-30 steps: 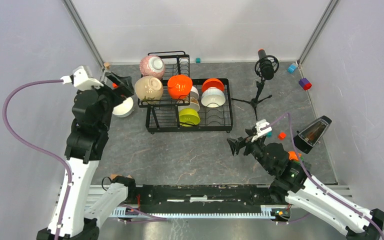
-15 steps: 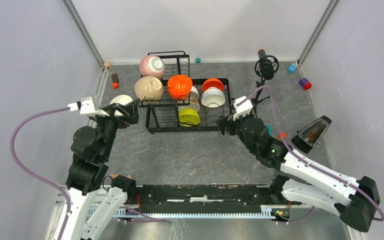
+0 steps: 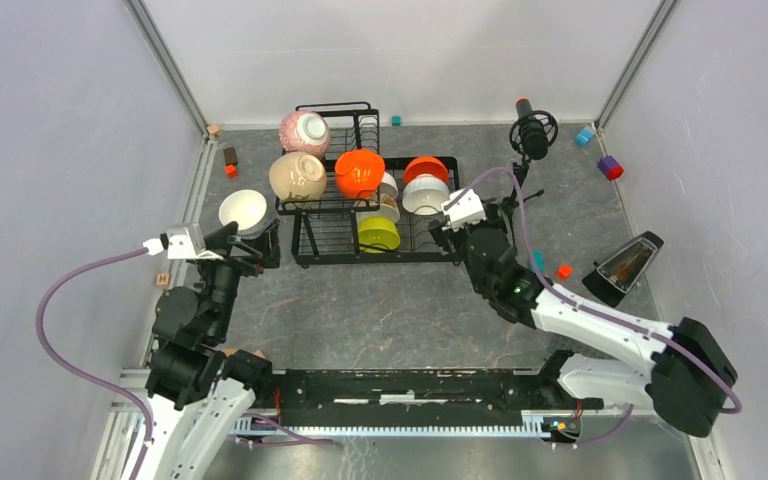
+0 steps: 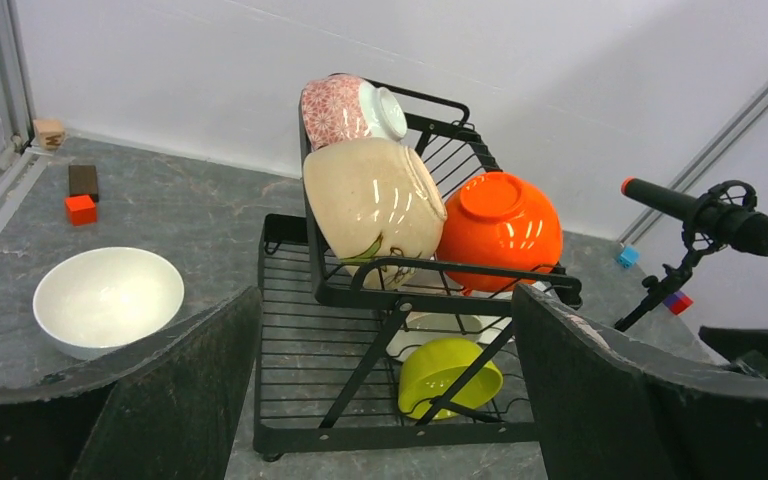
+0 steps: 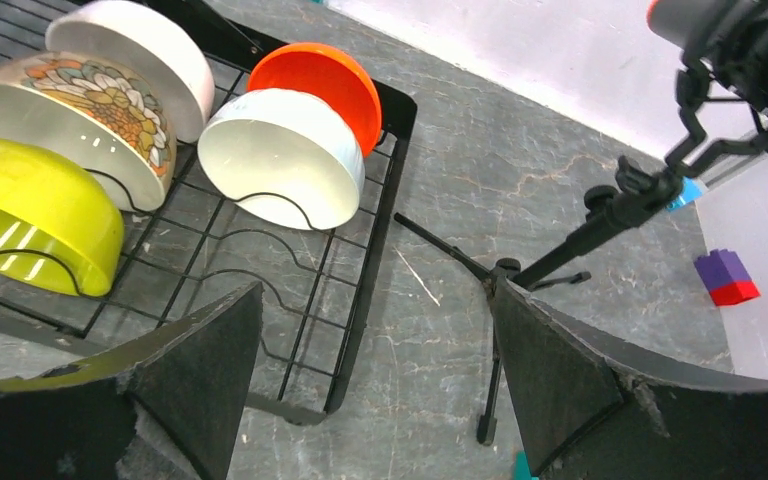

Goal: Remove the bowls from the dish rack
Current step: Pick up the bowl from the dish rack.

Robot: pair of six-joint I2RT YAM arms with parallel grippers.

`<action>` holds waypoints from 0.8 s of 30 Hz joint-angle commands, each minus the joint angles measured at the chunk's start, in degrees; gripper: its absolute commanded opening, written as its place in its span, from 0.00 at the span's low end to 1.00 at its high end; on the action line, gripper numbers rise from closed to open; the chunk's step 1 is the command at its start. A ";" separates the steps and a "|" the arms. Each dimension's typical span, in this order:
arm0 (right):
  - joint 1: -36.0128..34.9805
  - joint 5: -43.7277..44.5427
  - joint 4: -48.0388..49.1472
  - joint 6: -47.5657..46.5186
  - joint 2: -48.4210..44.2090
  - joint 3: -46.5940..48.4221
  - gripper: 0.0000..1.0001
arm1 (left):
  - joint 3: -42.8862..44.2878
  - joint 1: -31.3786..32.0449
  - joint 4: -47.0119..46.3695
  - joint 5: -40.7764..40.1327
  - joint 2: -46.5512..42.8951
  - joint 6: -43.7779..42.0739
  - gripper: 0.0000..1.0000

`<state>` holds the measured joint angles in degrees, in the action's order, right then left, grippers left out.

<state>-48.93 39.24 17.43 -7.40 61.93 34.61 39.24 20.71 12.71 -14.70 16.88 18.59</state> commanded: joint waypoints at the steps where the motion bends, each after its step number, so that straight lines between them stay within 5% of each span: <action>1: 3.16 -5.91 4.12 -5.04 5.40 4.58 0.88 | -0.95 0.11 -3.23 -0.94 -3.26 -3.44 1.00; 13: 11.15 -29.70 22.09 -22.57 15.35 0.11 0.79 | -2.80 0.55 -3.69 -1.57 -8.71 -4.44 1.00; 24: 11.85 -26.95 26.64 -39.16 24.83 2.51 0.77 | -2.94 1.48 -3.49 -2.11 -9.50 -4.61 1.00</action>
<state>-37.67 11.18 38.17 -38.35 84.27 35.27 36.34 21.89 11.38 -15.88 7.88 16.43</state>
